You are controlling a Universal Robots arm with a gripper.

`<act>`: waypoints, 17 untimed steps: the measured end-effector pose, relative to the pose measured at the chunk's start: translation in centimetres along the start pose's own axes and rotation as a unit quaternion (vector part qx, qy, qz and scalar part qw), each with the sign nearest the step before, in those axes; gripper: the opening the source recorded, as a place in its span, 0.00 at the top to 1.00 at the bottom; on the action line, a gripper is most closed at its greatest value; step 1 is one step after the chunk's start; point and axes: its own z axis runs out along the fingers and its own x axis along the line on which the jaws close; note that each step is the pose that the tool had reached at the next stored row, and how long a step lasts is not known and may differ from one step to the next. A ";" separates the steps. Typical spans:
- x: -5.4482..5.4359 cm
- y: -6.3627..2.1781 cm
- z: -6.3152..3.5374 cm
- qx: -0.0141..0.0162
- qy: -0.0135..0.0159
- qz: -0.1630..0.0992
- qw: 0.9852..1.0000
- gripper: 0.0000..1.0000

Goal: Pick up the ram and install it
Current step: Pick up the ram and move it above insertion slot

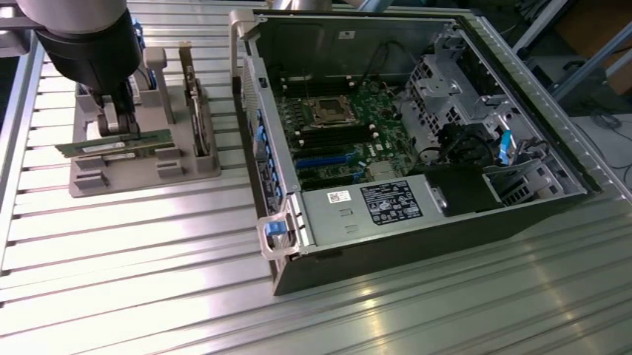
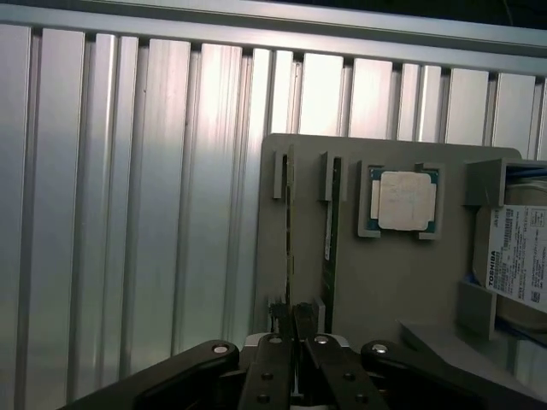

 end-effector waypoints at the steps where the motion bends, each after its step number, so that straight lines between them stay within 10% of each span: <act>1: 0.0 0.00 -0.21 0.000 0.000 0.000 1.000 0.87; 17: 0.0 -0.02 -1.29 0.000 0.000 0.000 1.000 0.87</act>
